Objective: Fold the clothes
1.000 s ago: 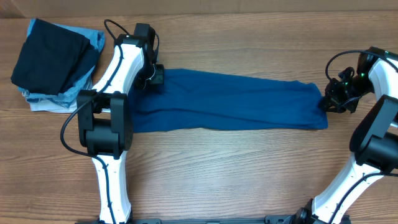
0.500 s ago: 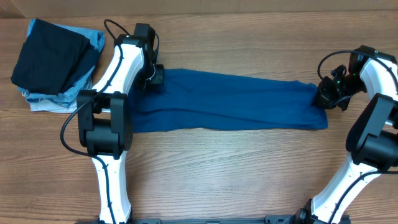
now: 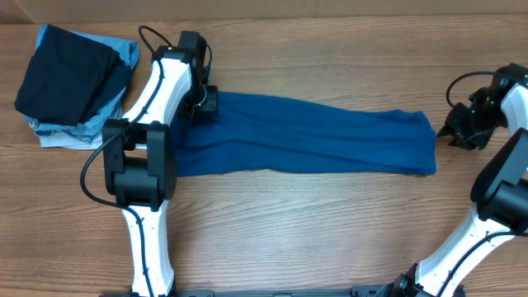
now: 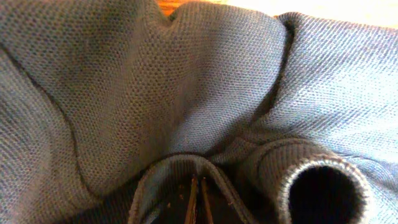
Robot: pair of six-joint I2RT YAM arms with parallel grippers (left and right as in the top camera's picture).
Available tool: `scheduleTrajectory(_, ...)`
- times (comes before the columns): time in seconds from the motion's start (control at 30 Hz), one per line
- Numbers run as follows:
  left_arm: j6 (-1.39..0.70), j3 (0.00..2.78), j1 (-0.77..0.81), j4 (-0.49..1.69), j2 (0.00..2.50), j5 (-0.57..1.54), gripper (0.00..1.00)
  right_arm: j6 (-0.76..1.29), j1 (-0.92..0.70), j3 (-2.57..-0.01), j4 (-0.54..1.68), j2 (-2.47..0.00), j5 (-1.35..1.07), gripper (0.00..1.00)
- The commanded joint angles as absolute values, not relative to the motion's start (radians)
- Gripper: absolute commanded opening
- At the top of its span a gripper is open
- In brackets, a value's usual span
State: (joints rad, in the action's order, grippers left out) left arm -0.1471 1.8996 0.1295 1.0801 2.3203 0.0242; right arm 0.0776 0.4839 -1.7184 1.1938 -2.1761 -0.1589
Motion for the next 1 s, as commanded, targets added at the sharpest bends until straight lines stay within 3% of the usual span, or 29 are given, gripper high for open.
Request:
scheduleTrajectory(0.0, -0.126, 1.863, 0.124, 1.082, 2.343, -0.011, 0.08, 0.071, 0.467, -1.900, 1.325, -2.141, -0.197, 0.39)
scheduleTrajectory(0.07, -0.127, 1.879, 0.124, 1.083, 2.343, -0.009, 0.08, 0.072, 0.424, -1.938, 1.435, -2.140, -0.244, 0.28)
scheduleTrajectory(0.13, -0.127, 1.894, 0.124, 1.085, 2.343, -0.007, 0.08, 0.073, 0.380, -1.918, 1.473, -2.140, -0.245, 0.05)
scheduleTrajectory(0.17, -0.127, 1.896, 0.124, 1.084, 2.343, -0.007, 0.09, 0.095, 0.357, -1.902, 1.480, -2.141, -0.240, 0.04)
scheduleTrajectory(0.23, -0.127, 1.895, 0.124, 1.085, 2.343, -0.007, 0.09, 0.178, 0.342, -1.858, 1.486, -2.140, -0.186, 0.17)
scheduleTrajectory(0.47, -0.126, 1.895, 0.124, 1.061, 2.343, -0.009, 0.11, 0.213, 0.372, -1.686, 1.415, -2.140, -0.120, 0.28)
scheduleTrajectory(0.53, -0.126, 1.895, 0.124, 1.061, 2.343, -0.010, 0.11, 0.205, 0.371, -1.665, 1.389, -2.141, -0.122, 0.26)
scheduleTrajectory(0.57, -0.126, 1.895, 0.124, 1.061, 2.343, -0.010, 0.11, 0.154, 0.369, -1.655, 1.372, -2.141, -0.196, 0.13)
scheduleTrajectory(0.67, -0.126, 1.895, 0.124, 1.061, 2.343, -0.010, 0.11, 0.142, 0.366, -1.688, 1.370, -2.135, -0.257, 0.04)
scheduleTrajectory(0.97, -0.127, 1.895, 0.124, 1.065, 2.343, -0.010, 0.10, 0.149, 0.326, -1.639, 1.288, -2.111, -0.292, 0.04)
